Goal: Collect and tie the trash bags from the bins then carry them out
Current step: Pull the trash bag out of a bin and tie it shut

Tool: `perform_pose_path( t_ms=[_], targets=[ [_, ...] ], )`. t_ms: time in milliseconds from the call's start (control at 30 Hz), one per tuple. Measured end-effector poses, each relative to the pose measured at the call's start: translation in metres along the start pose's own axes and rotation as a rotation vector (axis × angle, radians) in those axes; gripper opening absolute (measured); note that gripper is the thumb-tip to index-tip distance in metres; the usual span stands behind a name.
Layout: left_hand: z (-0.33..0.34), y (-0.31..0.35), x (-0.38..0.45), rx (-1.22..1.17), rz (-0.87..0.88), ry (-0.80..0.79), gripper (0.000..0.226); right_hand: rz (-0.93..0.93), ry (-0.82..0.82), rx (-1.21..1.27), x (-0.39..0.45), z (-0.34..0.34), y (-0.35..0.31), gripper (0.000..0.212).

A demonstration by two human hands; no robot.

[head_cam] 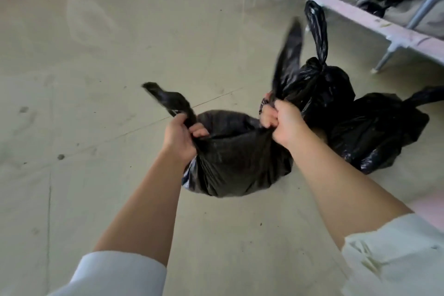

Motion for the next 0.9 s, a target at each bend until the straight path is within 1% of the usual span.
perform_pose_path(
  t_ms=[67,100,133,200,267,333,367,400,500,533,600,633,667,700,733,767,800,833,900],
  targets=[
    [-0.016,-0.027,-0.002,0.349,-0.125,-0.008,0.034,0.130,0.028,-0.596,0.004,-0.006,0.035,0.035],
    [-0.026,-0.039,-0.004,0.524,-0.171,-0.016,0.037,0.192,0.027,-0.784,0.005,-0.012,0.051,0.034],
    [-0.035,-0.049,-0.006,0.640,-0.208,-0.029,0.040,0.219,0.021,-0.844,0.006,-0.015,0.059,0.033],
    [-0.043,-0.057,-0.011,0.744,-0.248,-0.063,0.041,0.183,-0.019,-0.804,0.005,-0.010,0.058,0.034],
    [-0.040,-0.054,-0.012,0.721,-0.247,-0.102,0.046,0.075,-0.102,-0.774,0.001,0.007,0.045,0.036],
    [-0.032,-0.047,-0.009,0.661,-0.203,-0.143,0.053,-0.046,-0.190,-0.719,-0.005,0.022,0.029,0.038],
    [-0.027,-0.044,-0.009,0.654,-0.182,-0.163,0.049,-0.081,-0.221,-0.690,-0.006,0.026,0.024,0.038],
    [-0.025,-0.043,-0.010,0.660,-0.168,-0.183,0.043,-0.088,-0.252,-0.666,-0.006,0.027,0.022,0.037],
    [-0.023,-0.049,-0.013,0.725,-0.185,-0.255,0.031,0.006,-0.344,-0.693,-0.010,0.027,0.035,0.037],
    [-0.023,-0.051,-0.015,0.720,-0.206,-0.265,0.030,0.024,-0.348,-0.687,-0.010,0.024,0.037,0.037],
    [-0.026,-0.053,-0.017,0.682,-0.235,-0.258,0.045,0.000,-0.304,-0.577,-0.009,0.016,0.029,0.035],
    [-0.026,-0.052,-0.018,0.682,-0.228,-0.246,0.045,-0.035,-0.258,-0.489,-0.006,0.010,0.021,0.033],
    [-0.025,-0.050,-0.018,0.671,-0.207,-0.218,0.035,-0.071,-0.202,-0.375,-0.003,0.003,0.012,0.032],
    [-0.026,-0.048,-0.014,0.651,-0.183,-0.179,0.032,-0.094,-0.153,-0.242,0.000,-0.006,0.005,0.031],
    [-0.027,-0.046,-0.009,0.626,-0.165,-0.130,0.041,-0.102,-0.124,-0.125,0.003,-0.013,0.003,0.032],
    [-0.025,-0.045,-0.007,0.611,-0.149,-0.118,0.048,-0.098,-0.123,-0.076,0.004,-0.014,0.004,0.032],
    [-0.023,-0.044,-0.006,0.613,-0.137,-0.126,0.048,-0.087,-0.134,-0.125,0.003,-0.013,0.008,0.031],
    [-0.020,-0.044,-0.008,0.610,-0.137,-0.157,0.043,-0.071,-0.154,-0.283,0.001,-0.008,0.016,0.030],
    [-0.011,-0.048,-0.011,0.585,-0.150,-0.256,0.028,-0.013,-0.219,-0.686,-0.002,0.002,0.038,0.028]
  ],
)
Point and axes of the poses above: each hand's wrist, its own x-axis towards the middle knuckle, its own z-axis out of the palm, y = z × x, the point moved 10 cm from there along x, towards the middle knuckle, and after that the axes turned 10 degrees about z, right-handed, at the moved point
